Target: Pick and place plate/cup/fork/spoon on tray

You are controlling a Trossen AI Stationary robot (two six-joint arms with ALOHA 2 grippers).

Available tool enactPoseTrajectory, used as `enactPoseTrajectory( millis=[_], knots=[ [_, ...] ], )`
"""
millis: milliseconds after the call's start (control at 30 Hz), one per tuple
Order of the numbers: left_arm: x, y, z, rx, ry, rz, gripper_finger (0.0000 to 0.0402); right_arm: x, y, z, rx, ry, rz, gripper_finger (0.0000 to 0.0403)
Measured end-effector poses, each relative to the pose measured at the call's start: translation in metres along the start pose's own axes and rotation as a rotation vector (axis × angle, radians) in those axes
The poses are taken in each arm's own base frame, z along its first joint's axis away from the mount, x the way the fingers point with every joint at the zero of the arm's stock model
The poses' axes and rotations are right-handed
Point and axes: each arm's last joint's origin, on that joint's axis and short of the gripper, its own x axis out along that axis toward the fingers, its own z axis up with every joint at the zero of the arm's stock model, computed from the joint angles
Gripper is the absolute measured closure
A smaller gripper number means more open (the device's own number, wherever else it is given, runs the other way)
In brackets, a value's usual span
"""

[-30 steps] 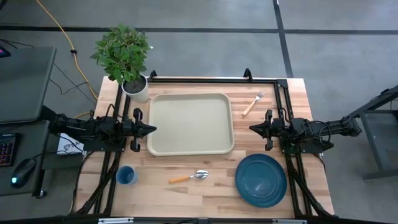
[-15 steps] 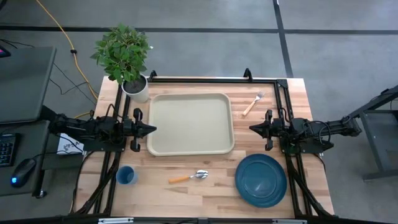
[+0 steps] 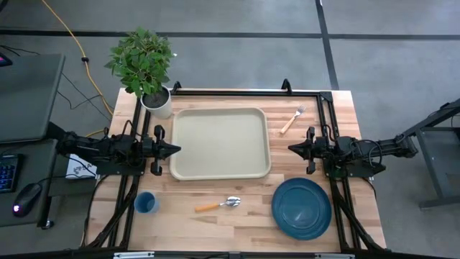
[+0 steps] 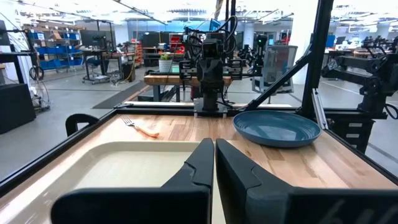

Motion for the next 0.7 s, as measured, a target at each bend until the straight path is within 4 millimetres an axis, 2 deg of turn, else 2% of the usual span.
enactPoseTrajectory(
  millis=[533,600,700],
  knots=[
    [0.0,0.0,0.0,-0.001,0.0,0.001,0.0401,0.0,0.0,0.0001,0.0,0.0,0.0,0.0402],
    [0.0,0.0,0.0005,-0.044,-0.005,0.0,0.0401,0.0,0.0,0.0,0.0,0.0,0.0,0.0402],
    [-0.0002,0.0002,0.0064,-0.237,-0.065,-0.005,0.0401,0.0,0.0,0.0,0.0,0.0,0.0,0.0402]
  ],
)
